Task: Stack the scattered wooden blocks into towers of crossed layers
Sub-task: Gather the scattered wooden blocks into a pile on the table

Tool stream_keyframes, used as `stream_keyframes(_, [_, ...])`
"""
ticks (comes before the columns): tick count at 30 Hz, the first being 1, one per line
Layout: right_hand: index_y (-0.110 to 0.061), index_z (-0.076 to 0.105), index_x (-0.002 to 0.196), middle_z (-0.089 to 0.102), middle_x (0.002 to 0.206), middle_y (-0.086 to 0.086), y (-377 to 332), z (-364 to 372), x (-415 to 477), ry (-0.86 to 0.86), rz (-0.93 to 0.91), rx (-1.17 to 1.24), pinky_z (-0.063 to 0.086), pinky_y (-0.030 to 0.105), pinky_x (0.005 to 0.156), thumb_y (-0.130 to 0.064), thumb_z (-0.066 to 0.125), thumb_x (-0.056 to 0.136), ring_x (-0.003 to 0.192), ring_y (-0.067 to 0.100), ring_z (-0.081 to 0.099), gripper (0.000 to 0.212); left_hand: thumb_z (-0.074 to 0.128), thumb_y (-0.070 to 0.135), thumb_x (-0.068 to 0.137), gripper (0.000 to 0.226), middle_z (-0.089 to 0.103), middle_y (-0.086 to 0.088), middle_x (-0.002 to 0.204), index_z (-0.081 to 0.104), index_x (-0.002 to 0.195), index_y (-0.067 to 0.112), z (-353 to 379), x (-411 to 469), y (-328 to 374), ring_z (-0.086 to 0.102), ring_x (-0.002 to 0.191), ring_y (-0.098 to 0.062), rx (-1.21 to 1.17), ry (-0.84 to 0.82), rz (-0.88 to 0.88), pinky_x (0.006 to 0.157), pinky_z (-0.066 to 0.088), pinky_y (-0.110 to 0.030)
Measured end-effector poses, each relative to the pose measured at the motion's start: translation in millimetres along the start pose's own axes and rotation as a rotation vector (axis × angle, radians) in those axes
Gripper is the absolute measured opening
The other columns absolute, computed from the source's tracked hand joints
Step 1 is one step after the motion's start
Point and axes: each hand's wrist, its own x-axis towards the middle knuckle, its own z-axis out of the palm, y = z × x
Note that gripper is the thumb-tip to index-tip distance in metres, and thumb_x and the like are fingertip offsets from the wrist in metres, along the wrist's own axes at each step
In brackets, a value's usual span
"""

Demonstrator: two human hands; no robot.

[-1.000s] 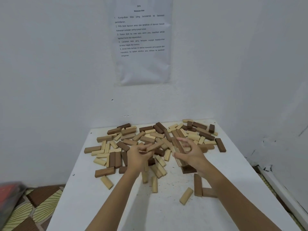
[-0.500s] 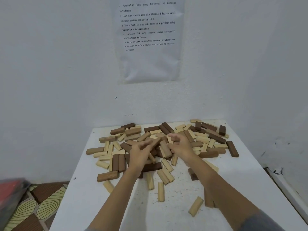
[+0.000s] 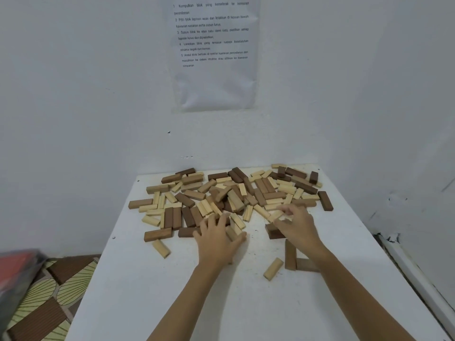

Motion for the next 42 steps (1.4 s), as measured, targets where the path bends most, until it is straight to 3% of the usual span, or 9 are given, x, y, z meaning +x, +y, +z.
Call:
stream_keyframes(5, [-0.039, 0.040, 0.137, 0.039, 0.139, 0.000, 22.2, -6.5, -40.1, -0.059, 0.088, -0.295, 0.032, 0.046, 0.104, -0.053, 0.061, 0.086, 0.129, 0.025, 0.035, 0.057, 0.032, 0.079, 0.084, 0.080, -0.004, 0.000, 0.163, 0.010, 0.152, 0.043, 22.0, -12.6, -6.7, -0.010, 0.149, -0.027, 0.134, -0.168, 0.120, 0.115, -0.002, -0.056])
stream_keyframes(8, [-0.046, 0.031, 0.141, 0.034, 0.143, -0.007, 29.5, 0.3, -62.0, -0.075, 0.011, -0.378, 0.027, 0.044, 0.103, -0.069, 0.054, 0.082, 0.130, 0.021, 0.031, 0.068, 0.035, 0.077, 0.084, 0.066, 0.025, 0.003, 0.153, 0.035, 0.139, 0.041, 30.3, -17.5, -11.4, 0.013, 0.142, -0.024, 0.130, -0.011, 0.174, 0.111, 0.013, -0.049])
stream_keyframes(11, [-0.051, 0.030, 0.139, 0.032, 0.140, -0.014, 32.1, 10.6, -78.0, -0.049, -0.096, -0.433, 0.024, 0.039, 0.101, -0.079, 0.050, 0.076, 0.127, 0.015, 0.029, 0.072, 0.041, 0.076, 0.078, 0.054, 0.048, 0.008, 0.118, 0.052, 0.109, 0.033, 34.1, -23.5, -10.1, 0.037, 0.114, -0.020, 0.106, 0.156, 0.233, 0.085, 0.024, -0.036])
stream_keyframes(16, [-0.048, 0.052, 0.125, 0.045, 0.136, -0.009, 46.4, 24.7, -85.9, 0.026, -0.296, -0.617, 0.037, 0.039, 0.086, -0.087, 0.039, 0.068, 0.114, 0.019, 0.047, 0.071, 0.044, 0.075, 0.074, 0.058, 0.052, 0.009, 0.098, 0.057, 0.110, 0.031, 37.1, -26.6, -15.1, 0.042, 0.098, -0.018, 0.126, 0.228, 0.260, 0.073, 0.026, -0.033])
stream_keyframes(23, [-0.031, 0.070, 0.104, 0.056, 0.100, -0.007, 58.5, 19.0, -81.6, 0.114, -0.365, -0.479, 0.049, 0.023, 0.057, -0.077, 0.045, 0.075, 0.084, 0.013, 0.053, 0.060, 0.050, 0.063, 0.081, 0.036, 0.051, 0.014, 0.089, 0.053, 0.088, 0.028, 34.5, -28.1, -23.7, 0.049, 0.091, -0.019, 0.089, 0.215, 0.415, 0.070, 0.031, -0.034])
stream_keyframes(26, [-0.031, 0.068, 0.105, 0.053, 0.096, -0.008, 59.8, 16.8, -78.7, 0.093, -0.325, -0.407, 0.049, 0.020, 0.052, -0.080, 0.047, 0.070, 0.080, 0.009, 0.055, 0.064, 0.050, 0.069, 0.079, 0.046, 0.054, 0.007, 0.111, 0.057, 0.098, 0.028, 32.2, -30.7, -27.9, 0.050, 0.109, -0.025, 0.106, 0.212, 0.450, 0.075, 0.034, -0.038])
stream_keyframes(30, [-0.030, 0.065, 0.106, 0.048, 0.098, -0.010, 64.1, 17.2, -76.4, 0.115, -0.312, -0.303, 0.050, 0.018, 0.053, -0.077, 0.057, 0.066, 0.069, 0.006, 0.057, 0.062, 0.036, 0.086, 0.072, 0.075, 0.030, -0.002, 0.154, 0.050, 0.126, 0.036, 27.8, -32.7, -35.5, 0.022, 0.143, -0.033, 0.114, 0.054, 0.250, 0.102, 0.022, -0.054])
stream_keyframes(34, [-0.028, 0.066, 0.105, 0.047, 0.099, -0.008, 66.9, 18.7, -74.0, 0.141, -0.325, -0.249, 0.050, 0.017, 0.049, -0.066, 0.073, 0.063, 0.066, 0.007, 0.056, 0.057, 0.040, 0.086, 0.070, 0.066, 0.050, -0.003, 0.131, 0.055, 0.099, 0.029, 26.8, -36.2, -34.0, 0.049, 0.107, -0.027, 0.171, 0.164, 0.270, 0.081, 0.029, -0.043])
stream_keyframes(42, [-0.025, 0.069, 0.103, 0.049, 0.098, -0.005, 64.2, 26.4, -72.6, 0.199, -0.383, -0.186, 0.040, 0.007, 0.050, -0.054, 0.085, 0.059, 0.064, 0.006, 0.055, 0.056, 0.068, 0.050, 0.076, 0.037, 0.053, 0.008, 0.088, 0.051, 0.070, 0.018, 30.0, -39.7, -36.1, 0.043, 0.068, -0.014, 0.000, 0.383, 0.494, 0.059, 0.035, -0.030])
